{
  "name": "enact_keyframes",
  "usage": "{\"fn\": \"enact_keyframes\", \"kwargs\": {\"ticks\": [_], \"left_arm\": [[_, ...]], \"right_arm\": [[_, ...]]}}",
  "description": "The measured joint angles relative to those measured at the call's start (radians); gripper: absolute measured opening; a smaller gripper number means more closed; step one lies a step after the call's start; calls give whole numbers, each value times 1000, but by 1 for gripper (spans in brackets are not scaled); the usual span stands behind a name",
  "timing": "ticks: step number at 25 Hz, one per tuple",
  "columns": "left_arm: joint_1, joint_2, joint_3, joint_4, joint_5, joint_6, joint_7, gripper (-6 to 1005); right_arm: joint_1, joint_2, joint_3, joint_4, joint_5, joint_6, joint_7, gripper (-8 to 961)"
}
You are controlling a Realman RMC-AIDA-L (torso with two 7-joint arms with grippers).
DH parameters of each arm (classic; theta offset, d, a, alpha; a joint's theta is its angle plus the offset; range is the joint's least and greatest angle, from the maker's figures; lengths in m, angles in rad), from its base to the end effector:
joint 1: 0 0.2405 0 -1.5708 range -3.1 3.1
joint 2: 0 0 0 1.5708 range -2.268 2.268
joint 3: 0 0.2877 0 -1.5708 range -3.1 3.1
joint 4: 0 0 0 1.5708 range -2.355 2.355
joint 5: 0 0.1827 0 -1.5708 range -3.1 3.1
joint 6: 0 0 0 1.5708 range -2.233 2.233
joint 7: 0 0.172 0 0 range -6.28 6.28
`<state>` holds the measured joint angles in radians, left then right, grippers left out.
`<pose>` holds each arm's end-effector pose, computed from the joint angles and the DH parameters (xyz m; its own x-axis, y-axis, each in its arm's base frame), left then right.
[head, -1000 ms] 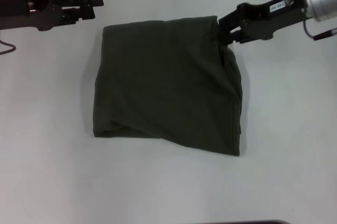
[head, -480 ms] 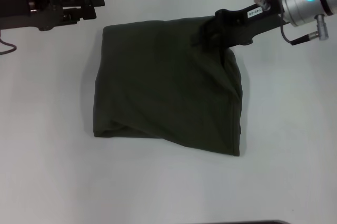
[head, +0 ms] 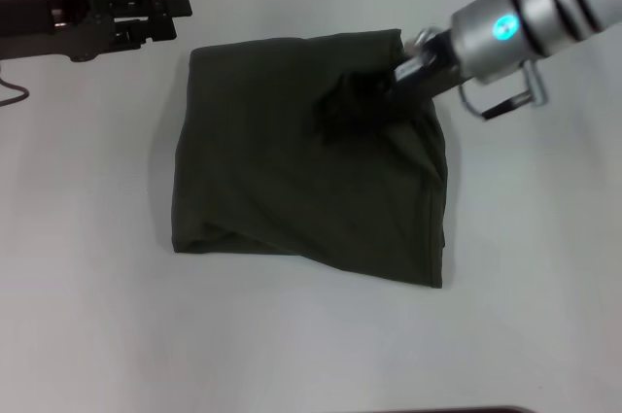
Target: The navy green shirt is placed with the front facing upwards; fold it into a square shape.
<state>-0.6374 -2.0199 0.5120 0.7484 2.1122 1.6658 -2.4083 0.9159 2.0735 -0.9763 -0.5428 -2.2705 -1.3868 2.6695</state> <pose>-0.2394 0.3661 0.0100 0.1406 0.8824 0.4490 0.9093 -0.2944 0.2940 0.1840 0.3822 -0.0989 0.2541 -0.9663 -0.0417 -0.9664 -0.2554 0.0286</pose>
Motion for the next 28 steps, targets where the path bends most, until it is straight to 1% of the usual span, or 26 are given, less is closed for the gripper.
{"fn": "enact_keyframes", "kwargs": {"ticks": [3,5,7,12,18,20,24,28], "left_arm": [[-2,0,-1,0,0,0,0,518],[-2,0,0,0,0,0,0,518],[-2,-1,1,0,0,0,0,518],[-2,-6,0,-1,0,0,0,519],[-3,-8,-3,-1,0,0,0,519],[-5,-8,-3,-2,0,-1,0,519],[-8,-9,0,-1,0,-3,0,519],[-10,-10,-3,-1,0,-1,0,519]], "right_arm": [[11,12,-100,0,-3,47,14,403],[14,12,-146,-11,-3,64,35,404],[12,9,-161,-38,-3,68,51,404],[-13,-7,-160,-109,-10,58,78,404],[-28,-29,-151,-149,-89,44,129,404],[-37,-36,-136,-177,-99,20,135,404],[-74,-45,-94,-263,-103,-39,140,403],[-134,-68,-64,-361,-125,-82,175,403]]}}
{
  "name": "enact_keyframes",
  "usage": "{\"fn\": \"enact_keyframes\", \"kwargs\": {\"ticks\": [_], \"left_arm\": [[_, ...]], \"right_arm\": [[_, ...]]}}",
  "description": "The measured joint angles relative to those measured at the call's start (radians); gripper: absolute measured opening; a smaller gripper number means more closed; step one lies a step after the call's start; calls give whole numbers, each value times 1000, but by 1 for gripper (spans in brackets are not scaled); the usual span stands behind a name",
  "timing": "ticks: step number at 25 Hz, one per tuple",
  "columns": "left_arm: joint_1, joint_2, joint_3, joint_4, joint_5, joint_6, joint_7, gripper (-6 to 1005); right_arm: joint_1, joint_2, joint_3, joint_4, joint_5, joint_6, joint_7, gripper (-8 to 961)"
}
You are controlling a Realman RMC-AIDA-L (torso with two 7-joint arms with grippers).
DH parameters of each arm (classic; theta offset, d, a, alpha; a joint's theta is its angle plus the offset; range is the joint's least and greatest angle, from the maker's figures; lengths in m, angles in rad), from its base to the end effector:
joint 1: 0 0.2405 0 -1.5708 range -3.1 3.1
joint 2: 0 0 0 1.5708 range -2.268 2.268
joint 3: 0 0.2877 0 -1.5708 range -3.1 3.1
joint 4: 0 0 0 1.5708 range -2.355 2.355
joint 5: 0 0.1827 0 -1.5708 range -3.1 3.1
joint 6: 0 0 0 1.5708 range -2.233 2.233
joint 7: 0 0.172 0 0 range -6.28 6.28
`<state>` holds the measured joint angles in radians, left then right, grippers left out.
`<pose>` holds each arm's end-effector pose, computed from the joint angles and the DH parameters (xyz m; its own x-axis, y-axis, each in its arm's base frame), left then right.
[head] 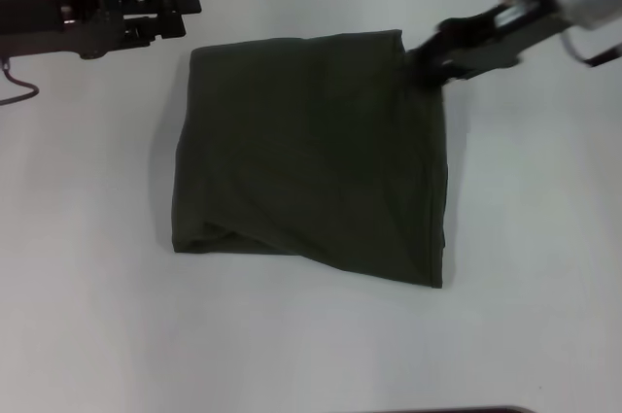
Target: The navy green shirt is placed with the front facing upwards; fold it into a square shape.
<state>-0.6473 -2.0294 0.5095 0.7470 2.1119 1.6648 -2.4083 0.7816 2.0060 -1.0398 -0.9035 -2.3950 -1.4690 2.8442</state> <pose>-0.2342 0.3673 0.0062 0.1431 0.8831 0.4469 0.9042 -0.3002 0.3039 0.2207 0.3985 -0.0290 0.2663 -0.9530 -0.1447 -0.9498 -0.2340 -0.2075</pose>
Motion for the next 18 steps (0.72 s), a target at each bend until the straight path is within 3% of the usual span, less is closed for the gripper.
{"fn": "enact_keyframes", "kwargs": {"ticks": [8,13,18], "left_arm": [[-5,-1,3,0,-1,1,-4,519],[-7,-1,4,0,-1,3,-5,520],[-7,1,0,0,-30,19,-7,520]], "right_arm": [[-66,-35,210,-60,-75,-46,-2,404],[-64,-53,218,3,-84,-44,-29,404],[-60,-47,216,77,-83,-11,-53,404]]}}
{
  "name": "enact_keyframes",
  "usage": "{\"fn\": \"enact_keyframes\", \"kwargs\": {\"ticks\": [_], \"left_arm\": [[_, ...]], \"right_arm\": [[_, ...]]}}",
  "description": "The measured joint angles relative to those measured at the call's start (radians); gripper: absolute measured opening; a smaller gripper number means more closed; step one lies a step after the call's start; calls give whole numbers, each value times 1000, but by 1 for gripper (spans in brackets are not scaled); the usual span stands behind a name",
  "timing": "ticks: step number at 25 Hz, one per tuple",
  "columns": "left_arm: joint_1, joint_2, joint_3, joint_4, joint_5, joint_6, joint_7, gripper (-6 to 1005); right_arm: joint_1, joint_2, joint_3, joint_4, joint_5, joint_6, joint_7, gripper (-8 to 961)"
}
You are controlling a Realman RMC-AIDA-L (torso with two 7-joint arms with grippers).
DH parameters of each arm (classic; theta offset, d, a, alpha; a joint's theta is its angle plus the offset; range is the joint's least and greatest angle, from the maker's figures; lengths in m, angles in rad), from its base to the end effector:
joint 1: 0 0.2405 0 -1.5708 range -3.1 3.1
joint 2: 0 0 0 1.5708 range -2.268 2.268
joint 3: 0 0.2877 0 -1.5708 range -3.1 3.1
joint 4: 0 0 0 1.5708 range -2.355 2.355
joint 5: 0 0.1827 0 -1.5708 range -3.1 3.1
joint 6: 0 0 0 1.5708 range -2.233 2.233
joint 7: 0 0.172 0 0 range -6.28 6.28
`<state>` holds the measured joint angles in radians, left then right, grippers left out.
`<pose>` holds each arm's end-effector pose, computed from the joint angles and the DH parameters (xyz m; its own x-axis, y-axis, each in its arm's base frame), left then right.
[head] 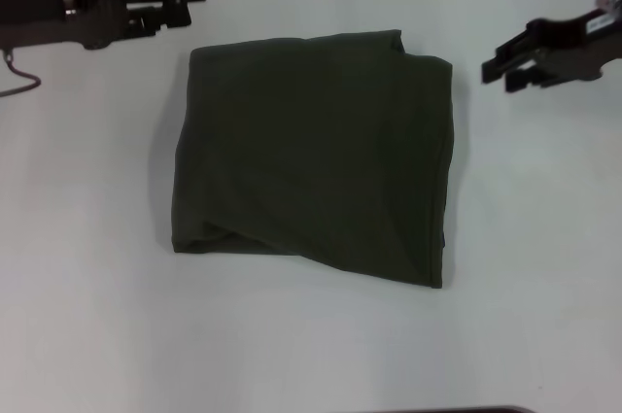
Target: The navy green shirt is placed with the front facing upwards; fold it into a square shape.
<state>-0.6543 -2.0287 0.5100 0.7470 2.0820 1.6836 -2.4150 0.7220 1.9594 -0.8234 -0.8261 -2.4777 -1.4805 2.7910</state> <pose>-0.2262 0.3680 0.0088 0.1441 0.8811 0.4505 0.8882 -0.3159 0.3337 0.2768 0.3924 0.0055 0.1009 -0.9654 -0.2405 -0.9794 -0.0539 -0.1947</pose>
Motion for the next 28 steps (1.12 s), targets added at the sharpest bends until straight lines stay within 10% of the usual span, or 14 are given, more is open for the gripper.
{"fn": "enact_keyframes", "kwargs": {"ticks": [28], "left_arm": [[-10,-2,13,0,-39,7,-4,521]], "right_arm": [[57,33,14,255,112,262,-51,403]]}}
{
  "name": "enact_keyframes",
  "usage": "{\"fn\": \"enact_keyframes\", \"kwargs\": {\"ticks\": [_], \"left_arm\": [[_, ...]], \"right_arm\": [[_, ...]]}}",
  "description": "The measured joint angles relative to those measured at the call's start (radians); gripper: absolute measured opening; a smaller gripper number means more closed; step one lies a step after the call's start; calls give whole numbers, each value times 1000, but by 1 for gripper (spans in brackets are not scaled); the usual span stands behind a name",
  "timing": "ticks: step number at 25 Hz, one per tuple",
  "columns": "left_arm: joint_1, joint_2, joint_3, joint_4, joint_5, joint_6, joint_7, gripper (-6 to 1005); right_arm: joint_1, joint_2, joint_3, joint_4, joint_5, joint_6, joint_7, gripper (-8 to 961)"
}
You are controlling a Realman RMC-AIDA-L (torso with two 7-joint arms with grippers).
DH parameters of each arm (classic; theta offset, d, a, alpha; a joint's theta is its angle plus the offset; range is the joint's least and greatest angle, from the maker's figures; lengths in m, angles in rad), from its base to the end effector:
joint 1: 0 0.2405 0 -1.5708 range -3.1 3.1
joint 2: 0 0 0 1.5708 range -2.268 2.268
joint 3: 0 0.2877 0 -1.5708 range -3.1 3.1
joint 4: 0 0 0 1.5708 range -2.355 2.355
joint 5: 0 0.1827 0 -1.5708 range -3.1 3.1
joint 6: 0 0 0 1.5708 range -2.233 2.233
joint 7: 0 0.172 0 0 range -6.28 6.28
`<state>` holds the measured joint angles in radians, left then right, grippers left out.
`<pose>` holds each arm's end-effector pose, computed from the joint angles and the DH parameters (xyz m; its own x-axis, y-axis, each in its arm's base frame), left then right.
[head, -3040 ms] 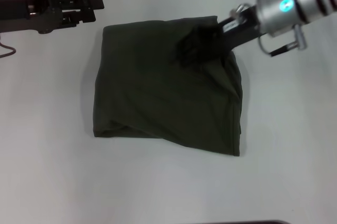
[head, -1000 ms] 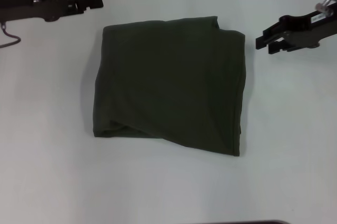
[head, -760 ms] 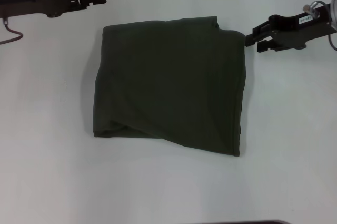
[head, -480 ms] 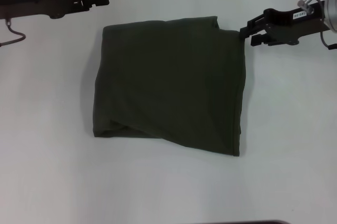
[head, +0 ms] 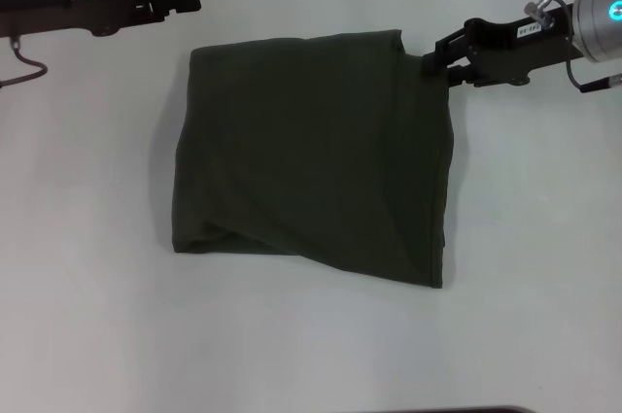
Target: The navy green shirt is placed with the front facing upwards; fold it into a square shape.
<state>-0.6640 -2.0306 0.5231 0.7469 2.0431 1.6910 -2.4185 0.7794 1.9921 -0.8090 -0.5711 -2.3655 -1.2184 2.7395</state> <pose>-0.2162 0.3702 0.0098 0.1521 0.8762 0.4573 0.8696 -0.3385 0.3595 0.2703 0.4113 -0.0392 0.0169 -0.9419 -0.3355 -0.9965 0.0117 -0.0831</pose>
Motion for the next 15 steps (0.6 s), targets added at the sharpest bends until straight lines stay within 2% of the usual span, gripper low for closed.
{"fn": "enact_keyframes", "kwargs": {"ticks": [8,10,15], "left_arm": [[-1,0,0,0,0,-6,4,521],[-1,0,0,0,0,-8,5,521],[-1,0,0,0,0,-8,7,521]], "right_arm": [[-1,-7,6,-8,18,-23,-34,404],[1,-7,1,-8,23,-28,-41,212],[4,-8,0,-7,23,-28,-41,65]]}}
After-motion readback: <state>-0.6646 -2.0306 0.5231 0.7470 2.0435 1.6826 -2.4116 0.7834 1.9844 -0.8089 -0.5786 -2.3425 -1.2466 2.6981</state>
